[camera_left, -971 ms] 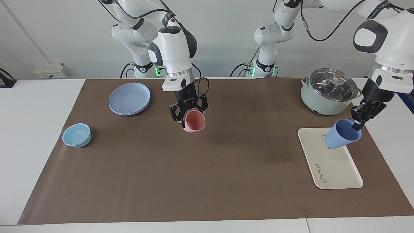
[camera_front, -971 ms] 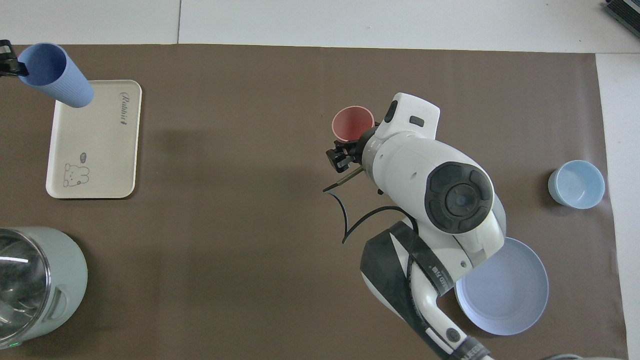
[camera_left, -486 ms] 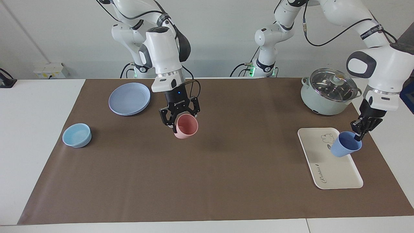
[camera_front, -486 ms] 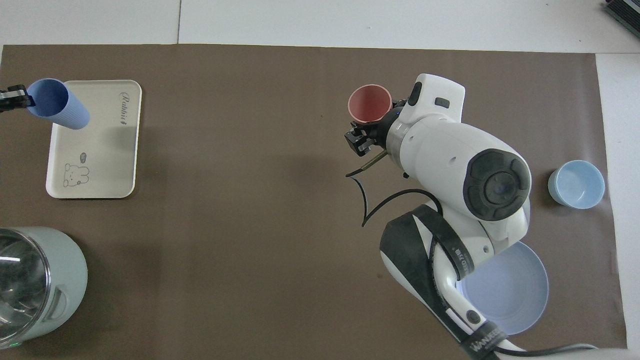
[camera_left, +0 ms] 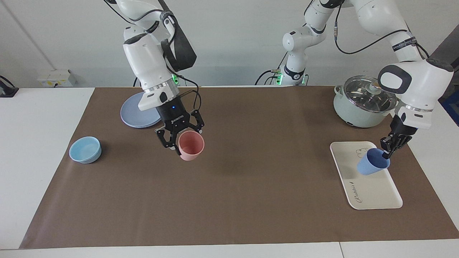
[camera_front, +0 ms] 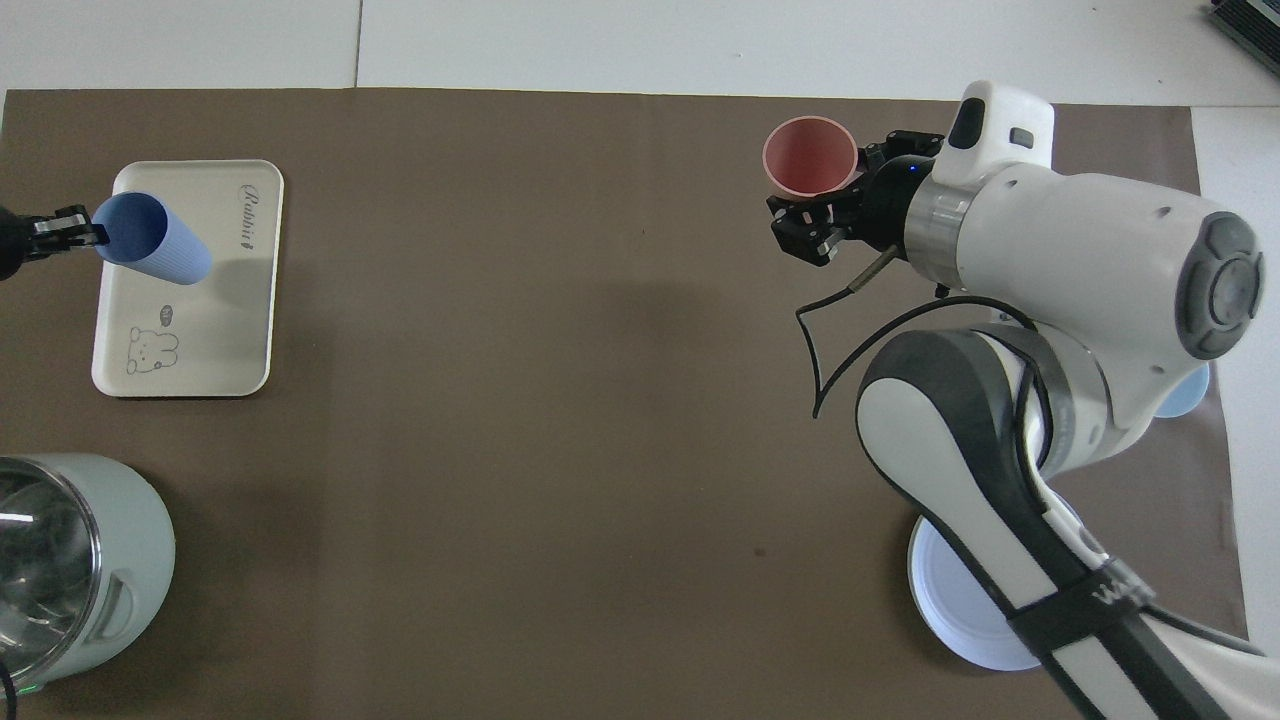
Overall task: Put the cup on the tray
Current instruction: 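Lower the blue cup onto the tray while the right gripper lowers the pink cup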
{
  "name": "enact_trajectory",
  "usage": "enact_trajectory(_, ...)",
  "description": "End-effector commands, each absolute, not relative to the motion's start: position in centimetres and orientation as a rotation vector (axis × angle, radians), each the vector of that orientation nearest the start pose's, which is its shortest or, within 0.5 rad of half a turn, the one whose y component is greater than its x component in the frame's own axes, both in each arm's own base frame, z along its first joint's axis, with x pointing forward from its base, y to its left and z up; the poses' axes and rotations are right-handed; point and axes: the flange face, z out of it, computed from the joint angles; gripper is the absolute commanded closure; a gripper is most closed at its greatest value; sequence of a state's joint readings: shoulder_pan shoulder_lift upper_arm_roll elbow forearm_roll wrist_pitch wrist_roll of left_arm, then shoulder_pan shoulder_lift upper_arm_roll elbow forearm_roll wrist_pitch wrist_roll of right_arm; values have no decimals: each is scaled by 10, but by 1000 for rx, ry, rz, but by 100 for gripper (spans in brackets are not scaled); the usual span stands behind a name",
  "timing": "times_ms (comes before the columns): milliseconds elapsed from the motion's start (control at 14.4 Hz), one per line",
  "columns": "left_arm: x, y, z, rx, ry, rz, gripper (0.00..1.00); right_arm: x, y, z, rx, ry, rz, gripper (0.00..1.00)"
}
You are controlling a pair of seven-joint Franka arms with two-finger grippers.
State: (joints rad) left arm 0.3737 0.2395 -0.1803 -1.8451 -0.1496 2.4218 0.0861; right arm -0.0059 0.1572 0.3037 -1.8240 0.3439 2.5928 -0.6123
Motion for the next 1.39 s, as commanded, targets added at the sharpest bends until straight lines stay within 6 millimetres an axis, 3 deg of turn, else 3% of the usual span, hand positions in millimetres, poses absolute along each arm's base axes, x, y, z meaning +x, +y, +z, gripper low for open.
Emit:
enact_trajectory(0,635,151,413,-3193,-316,-634,100,629,149,524,-2559,-925,-977,100)
enact_trajectory(139,634,166,397,-3205,-302,-632,100,633,127,522,-2536,-927,-967,100)
enact_trajectory(555,633,171,391,-3227,-320,-643,100,640,44,506,-2371,-940,-968,100)
enact_trajectory(624,632,172,391,-3226,-306,-644,75,640,31,502,-2353,-949,-965,100)
enact_trajectory(694,632,172,390,-3228,-267,-638,56,640,18,497,-2333,-959,-967,100)
enact_trajectory(832,633,171,393,-3228,-120,-632,38,642,-6,480,-2281,-956,-980,100)
enact_trajectory(1040,642,164,412,-3235,-51,-619,25,645,-33,456,-2241,-968,-999,100)
enact_trajectory(1318,649,148,470,-3261,67,-432,25,646,-53,435,-2241,-949,-989,100)
